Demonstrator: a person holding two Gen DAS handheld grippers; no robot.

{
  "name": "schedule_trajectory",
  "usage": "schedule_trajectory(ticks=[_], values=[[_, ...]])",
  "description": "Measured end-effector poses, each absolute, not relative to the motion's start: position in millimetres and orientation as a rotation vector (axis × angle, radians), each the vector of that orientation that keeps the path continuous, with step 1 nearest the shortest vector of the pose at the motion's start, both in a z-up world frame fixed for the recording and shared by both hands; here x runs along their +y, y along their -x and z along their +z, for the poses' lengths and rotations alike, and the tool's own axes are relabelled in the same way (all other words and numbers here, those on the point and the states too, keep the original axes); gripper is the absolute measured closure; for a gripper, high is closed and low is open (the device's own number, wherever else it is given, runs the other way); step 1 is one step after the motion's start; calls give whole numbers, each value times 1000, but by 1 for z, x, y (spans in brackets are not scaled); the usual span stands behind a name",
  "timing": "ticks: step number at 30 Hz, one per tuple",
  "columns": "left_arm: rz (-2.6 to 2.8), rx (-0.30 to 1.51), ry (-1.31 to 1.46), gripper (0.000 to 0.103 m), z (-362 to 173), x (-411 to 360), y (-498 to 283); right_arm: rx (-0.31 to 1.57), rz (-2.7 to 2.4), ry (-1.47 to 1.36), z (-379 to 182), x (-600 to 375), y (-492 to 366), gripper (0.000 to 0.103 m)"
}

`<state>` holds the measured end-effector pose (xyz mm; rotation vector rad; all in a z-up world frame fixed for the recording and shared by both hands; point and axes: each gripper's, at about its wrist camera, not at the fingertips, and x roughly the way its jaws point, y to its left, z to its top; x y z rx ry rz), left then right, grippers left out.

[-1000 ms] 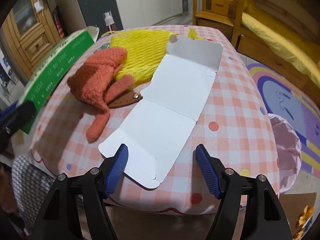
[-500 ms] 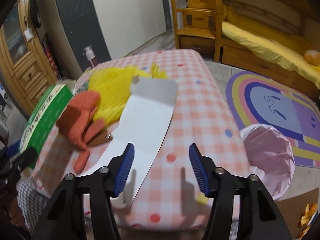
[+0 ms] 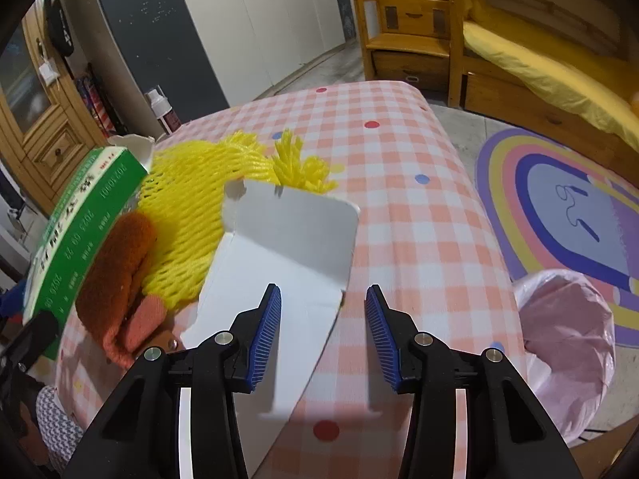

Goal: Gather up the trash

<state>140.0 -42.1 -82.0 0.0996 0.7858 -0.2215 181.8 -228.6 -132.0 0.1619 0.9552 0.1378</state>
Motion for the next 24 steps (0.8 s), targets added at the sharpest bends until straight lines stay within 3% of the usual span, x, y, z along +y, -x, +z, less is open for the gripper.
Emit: schedule_trajectory(ticks=[5, 6, 7, 11, 19, 24], values=[[-221, 802, -114, 23, -86, -47, -143, 945, 179, -206, -133, -233, -192, 58], [-221, 802, -118, 23, -86, -48, -143, 944, 184, -205, -132, -233, -192, 62], [-220, 801, -121, 23, -85, -48, -143, 939, 187, -202, -130, -232, -189, 80], [-229, 784, -128, 23, -75, -52, -138, 871, 203, -218, -99, -236, -165, 99], [-364, 728, -121, 23, -41, -96, -118, 633, 40, -161, -9, -284, -89, 102], [-484, 738, -134, 23, -36, -148, -112, 559, -154, -103, 2, -330, -55, 102]])
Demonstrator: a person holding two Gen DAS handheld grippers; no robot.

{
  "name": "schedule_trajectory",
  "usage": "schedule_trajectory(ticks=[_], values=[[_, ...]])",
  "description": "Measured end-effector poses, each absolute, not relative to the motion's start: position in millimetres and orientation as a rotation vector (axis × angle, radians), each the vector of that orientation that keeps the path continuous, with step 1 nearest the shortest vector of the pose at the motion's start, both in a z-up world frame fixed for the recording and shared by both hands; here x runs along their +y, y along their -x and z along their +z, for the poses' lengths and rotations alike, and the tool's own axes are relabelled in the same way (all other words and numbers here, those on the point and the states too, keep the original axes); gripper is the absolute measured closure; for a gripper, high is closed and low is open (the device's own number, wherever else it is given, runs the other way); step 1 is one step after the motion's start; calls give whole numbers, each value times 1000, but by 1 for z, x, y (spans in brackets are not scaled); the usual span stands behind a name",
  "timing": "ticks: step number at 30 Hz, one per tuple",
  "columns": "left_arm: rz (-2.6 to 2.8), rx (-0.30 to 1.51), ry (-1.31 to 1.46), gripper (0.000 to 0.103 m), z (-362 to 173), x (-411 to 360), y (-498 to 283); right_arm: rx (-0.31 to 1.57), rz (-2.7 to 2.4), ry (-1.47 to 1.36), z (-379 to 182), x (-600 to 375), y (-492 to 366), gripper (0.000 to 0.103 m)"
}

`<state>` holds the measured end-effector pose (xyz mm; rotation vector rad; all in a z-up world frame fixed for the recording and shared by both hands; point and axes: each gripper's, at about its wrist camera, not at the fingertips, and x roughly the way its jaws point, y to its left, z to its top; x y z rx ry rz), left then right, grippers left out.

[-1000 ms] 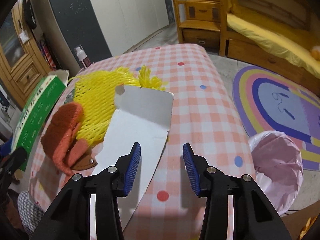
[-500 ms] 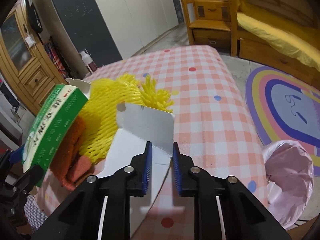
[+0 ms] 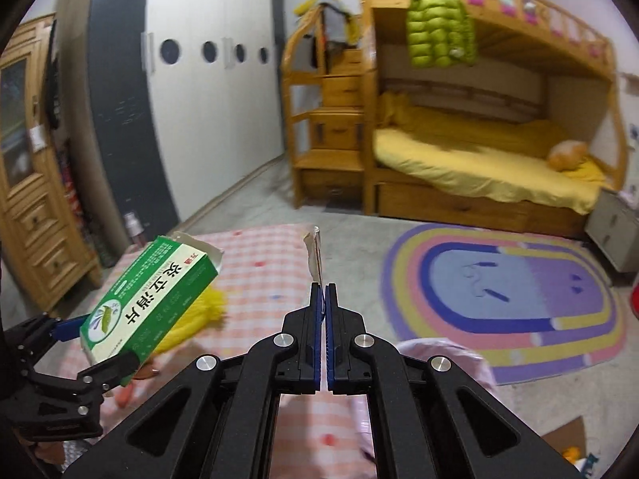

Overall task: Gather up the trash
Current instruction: 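Carry the box and white card over the pink bin and open both tools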

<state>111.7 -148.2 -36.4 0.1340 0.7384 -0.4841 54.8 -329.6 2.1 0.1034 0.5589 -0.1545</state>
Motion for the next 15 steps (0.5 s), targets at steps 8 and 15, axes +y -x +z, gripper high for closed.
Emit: schedule_trajectory(ticks=[8, 15], values=[[-636, 765, -218, 23, -55, -242, -110, 596, -441, -129, -36, -409, -25, 102], [-750, 831, -274, 22, -79, -311, -124, 643, -547, -195, -68, -458, -14, 102]])
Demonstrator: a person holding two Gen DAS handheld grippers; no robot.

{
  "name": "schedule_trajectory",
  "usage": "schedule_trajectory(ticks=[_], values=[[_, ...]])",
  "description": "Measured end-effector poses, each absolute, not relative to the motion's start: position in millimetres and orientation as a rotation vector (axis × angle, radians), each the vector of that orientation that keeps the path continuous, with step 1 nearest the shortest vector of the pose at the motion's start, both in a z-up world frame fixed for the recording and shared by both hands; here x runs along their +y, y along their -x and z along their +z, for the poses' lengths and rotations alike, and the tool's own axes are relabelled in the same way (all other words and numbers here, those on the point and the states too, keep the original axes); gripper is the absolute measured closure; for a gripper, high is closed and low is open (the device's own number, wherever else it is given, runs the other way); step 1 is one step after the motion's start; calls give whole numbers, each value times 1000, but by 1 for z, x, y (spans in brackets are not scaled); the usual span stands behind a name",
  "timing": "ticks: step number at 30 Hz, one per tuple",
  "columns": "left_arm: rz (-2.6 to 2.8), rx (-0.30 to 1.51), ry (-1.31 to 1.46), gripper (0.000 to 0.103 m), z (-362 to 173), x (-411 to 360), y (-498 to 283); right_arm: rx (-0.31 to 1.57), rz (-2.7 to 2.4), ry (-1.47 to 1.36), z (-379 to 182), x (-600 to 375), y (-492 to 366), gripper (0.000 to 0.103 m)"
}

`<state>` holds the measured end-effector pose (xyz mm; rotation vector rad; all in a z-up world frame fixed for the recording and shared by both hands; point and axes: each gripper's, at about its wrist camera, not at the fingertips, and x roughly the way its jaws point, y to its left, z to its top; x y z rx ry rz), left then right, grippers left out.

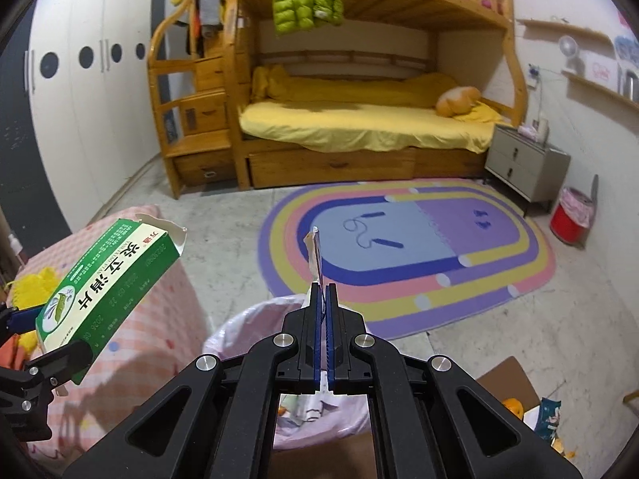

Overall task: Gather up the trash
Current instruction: 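Carry the box and white card over the pink bin and open both tools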

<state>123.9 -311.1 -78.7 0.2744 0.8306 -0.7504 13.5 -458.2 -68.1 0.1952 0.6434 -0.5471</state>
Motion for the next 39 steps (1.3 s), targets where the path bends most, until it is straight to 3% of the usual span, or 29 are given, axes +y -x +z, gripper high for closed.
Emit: schedule_trajectory(ticks=[9, 10, 11, 13, 31, 39], values=[[-821, 834, -282, 15, -88, -339, -128, 701, -550, -221, -100, -482, -29, 98], [-808, 830, -286, 15, -89, -336, -130, 718, -536, -227, -104, -481, -34, 96], [-795, 829, -289, 15, -89, -334, -131, 754, -508, -250, -112, -483, -39, 83], [-778, 835, -284, 15, -90, -329, -133, 775, -487, -291, -117, -483, -42, 69], [-612, 785, -224, 15, -63, -237, -112, 669, -284, -296, -43, -403, -7, 68], [-494, 736, -217, 15, -52, -169, -91, 678, -88, -253, -36, -336, -8, 66]])
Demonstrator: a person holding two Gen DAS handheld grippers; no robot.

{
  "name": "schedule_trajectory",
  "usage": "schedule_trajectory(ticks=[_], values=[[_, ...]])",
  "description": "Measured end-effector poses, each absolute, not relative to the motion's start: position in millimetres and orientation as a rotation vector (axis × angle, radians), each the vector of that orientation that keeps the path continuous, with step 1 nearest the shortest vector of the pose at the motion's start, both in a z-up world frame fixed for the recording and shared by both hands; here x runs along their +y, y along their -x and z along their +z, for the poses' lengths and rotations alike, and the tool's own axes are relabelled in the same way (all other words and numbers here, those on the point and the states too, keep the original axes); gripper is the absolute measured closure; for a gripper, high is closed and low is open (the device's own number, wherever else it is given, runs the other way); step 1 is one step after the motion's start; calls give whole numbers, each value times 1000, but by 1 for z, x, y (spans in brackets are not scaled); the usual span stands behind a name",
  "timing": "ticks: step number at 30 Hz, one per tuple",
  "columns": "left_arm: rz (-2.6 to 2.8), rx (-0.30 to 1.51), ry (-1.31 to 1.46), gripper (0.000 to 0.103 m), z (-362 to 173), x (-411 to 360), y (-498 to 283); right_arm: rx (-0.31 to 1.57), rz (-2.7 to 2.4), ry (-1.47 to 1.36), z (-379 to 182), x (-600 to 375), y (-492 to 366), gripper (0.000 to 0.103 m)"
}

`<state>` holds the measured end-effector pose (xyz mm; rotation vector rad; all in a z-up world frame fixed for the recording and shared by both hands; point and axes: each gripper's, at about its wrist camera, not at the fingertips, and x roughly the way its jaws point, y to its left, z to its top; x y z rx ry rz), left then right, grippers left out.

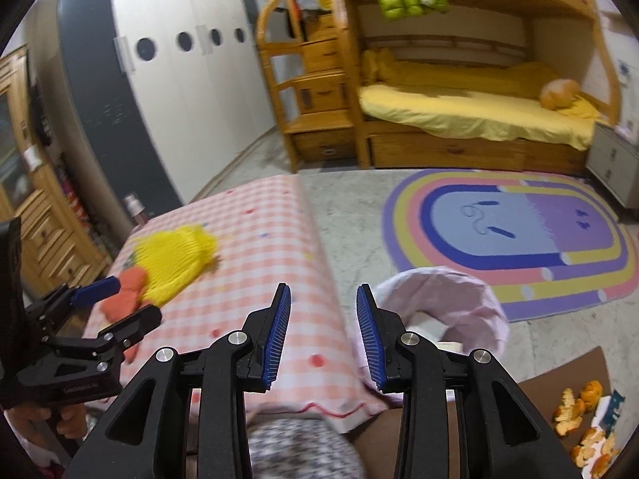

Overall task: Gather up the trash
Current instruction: 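Carry the box and white card over the pink bin and open both tools, then grasp the orange knitted glove with the left tool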

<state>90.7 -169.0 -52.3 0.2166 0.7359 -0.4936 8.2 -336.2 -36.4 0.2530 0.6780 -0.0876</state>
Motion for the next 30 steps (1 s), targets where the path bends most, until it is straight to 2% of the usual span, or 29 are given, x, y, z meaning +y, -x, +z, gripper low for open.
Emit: schedule_trajectory(ticks=[6, 9, 11, 12, 20, 30], values=[[-359, 744, -157, 15, -53, -104, -85, 675, 61, -189, -33, -281, -22, 63], [-295, 756, -120, 15, -57, -77, -87, 697, 105, -146, -32, -254, -32, 53], [-264, 772, -96, 15, -62, -61, -91, 713, 122, -119, -35, -238, -38, 40], [-249, 781, -86, 15, -65, -53, -92, 723, 128, -108, -37, -230, -41, 39], [-165, 840, -22, 15, -91, -11, -101, 763, 138, -7, -52, -190, -57, 38], [-192, 896, 3, 15, -112, -23, -130, 788, 105, -21, -63, -195, -67, 38]])
